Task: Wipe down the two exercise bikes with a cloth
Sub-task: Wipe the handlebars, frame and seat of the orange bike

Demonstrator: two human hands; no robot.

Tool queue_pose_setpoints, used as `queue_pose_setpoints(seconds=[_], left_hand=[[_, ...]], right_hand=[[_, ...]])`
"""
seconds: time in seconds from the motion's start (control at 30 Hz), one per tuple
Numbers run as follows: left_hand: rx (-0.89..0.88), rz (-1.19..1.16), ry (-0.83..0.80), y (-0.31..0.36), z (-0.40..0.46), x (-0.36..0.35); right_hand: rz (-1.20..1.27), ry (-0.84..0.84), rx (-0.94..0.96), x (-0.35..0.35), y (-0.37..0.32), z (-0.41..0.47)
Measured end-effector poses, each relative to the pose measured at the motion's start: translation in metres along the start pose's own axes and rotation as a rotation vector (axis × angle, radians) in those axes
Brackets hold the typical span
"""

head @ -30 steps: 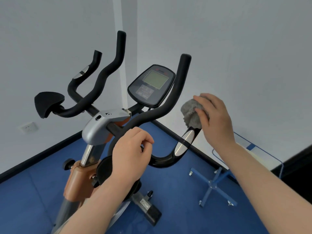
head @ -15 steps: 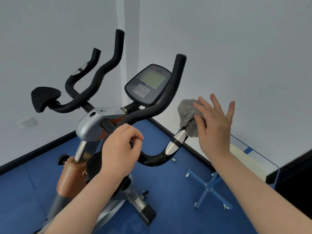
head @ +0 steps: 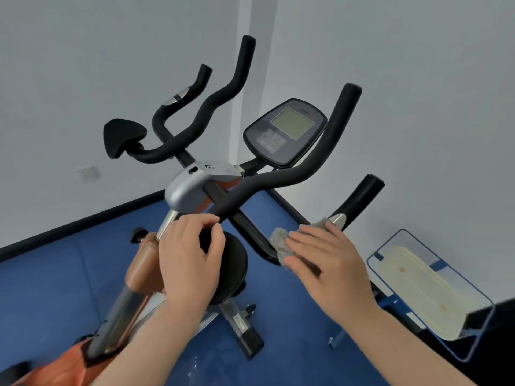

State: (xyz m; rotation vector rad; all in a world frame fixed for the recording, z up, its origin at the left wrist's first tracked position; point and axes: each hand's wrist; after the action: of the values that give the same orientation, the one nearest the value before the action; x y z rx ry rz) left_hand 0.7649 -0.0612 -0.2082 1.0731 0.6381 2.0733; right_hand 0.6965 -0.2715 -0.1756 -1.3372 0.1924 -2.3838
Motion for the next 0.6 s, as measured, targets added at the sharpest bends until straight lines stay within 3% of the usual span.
queue_pose_setpoints(seconds=[0.1,0.17,0.23,0.47,0.6], left_hand=[[0.117,-0.110,0.002,-0.002,-0.001,-0.002],[0.099,-0.123,-0.011,0.000,-0.001,-0.002],[0.076,-0.123,-0.014,0.000,-0.002,-0.001],[0.099,-0.155,0.010,-0.003,-0.002,-0.002],[0.086,-0.138,-0.027,-0.005,-0.002,-0.003]], right_hand=[[-0.022,-0.158,-0.061,-0.014,-0.025,0.023],[0.019,-0.293,-0.193,-0.017,-0.026,0.045],[-0.002,-0.384,-0.203,-0.016,-0.018,0.053],[0.238,-0.458,-0.198,-0.035,-0.029,0.088],[0.221,-0.514,-0.153,-0.038,-0.023,0.083]])
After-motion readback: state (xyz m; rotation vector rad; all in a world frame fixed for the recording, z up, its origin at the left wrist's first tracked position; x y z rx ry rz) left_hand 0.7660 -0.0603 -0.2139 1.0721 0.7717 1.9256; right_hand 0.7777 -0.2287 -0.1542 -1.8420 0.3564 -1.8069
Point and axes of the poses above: each hand's wrist, its own z-axis towards the middle knuckle, its own x-axis out of the back of the hand, y = z × x, and after that the axes turned 3 degrees about -x, right-handed
